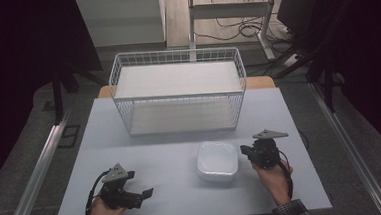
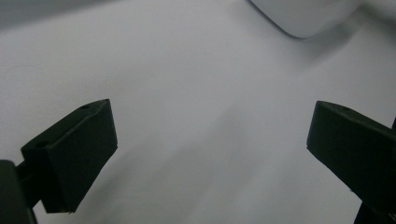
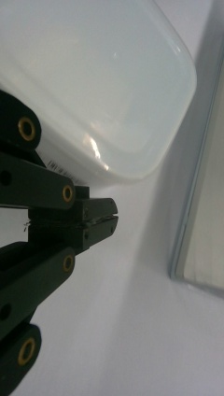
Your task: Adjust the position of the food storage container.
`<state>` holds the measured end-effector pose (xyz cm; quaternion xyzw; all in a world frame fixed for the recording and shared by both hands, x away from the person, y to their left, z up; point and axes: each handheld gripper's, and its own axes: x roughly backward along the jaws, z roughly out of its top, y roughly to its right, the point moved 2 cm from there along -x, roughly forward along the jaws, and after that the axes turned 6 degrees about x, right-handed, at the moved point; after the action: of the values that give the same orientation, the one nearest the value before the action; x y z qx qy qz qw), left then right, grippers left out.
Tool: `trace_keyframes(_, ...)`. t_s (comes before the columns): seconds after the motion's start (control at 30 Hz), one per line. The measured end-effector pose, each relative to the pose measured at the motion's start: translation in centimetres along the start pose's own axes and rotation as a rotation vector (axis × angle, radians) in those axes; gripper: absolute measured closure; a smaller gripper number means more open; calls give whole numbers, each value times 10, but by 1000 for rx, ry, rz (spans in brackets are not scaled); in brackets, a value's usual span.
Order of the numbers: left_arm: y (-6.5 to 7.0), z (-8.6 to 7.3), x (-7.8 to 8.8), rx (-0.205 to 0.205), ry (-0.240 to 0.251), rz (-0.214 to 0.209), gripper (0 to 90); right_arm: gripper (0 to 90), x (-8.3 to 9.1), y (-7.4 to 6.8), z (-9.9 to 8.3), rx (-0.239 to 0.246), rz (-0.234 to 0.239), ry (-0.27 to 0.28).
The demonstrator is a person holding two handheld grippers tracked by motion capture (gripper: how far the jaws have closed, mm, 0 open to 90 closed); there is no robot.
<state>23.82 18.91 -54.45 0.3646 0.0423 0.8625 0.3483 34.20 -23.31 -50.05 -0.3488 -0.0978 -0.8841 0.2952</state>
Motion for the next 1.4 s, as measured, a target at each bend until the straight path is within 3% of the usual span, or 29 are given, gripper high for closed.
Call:
trace_keyframes(0.13,-1,0,1,6,6,0,11,891,-5,-8,2,2,24,-2)
trace_keyframes(0.17,-2,1,2,11,9,0,11,891,-6,-14,1,-12,65,-1)
trace_keyframes(0.3,-2,0,2,11,7,4,11,891,-8,-25,0,-4,101,-7)
trace_keyframes(0.67,-2,0,2,7,1,7,13,890,-20,-75,0,96,215,-46)
trace_keyframes(0.8,-2,0,1,4,-1,9,14,888,-19,-80,0,134,191,-39)
trace_keyframes(0.87,-2,0,2,2,-3,11,17,876,-7,-73,0,136,158,-9)
trace_keyframes(0.97,-2,0,1,-1,-6,14,20,828,3,-67,-1,147,146,18)
trace_keyframes(1.0,-1,0,0,-7,-10,17,22,711,11,-62,-5,151,146,32)
trace_keyframes(1.07,-1,0,0,-21,-14,26,25,567,18,-59,-10,156,132,41)
trace_keyframes(1.1,-1,0,0,-21,-14,26,25,567,18,-59,-10,156,132,41)
trace_keyframes(1.13,-1,0,0,-27,-13,28,25,478,19,-57,-12,161,127,48)
trace_keyframes(1.17,0,0,1,-30,-11,30,26,279,23,-52,-19,176,116,57)
trace_keyframes(1.27,-1,-1,0,-37,-15,35,26,149,26,-47,-28,188,106,85)
trace_keyframes(1.4,0,-1,0,-38,-17,38,25,77,24,-44,-31,177,110,86)
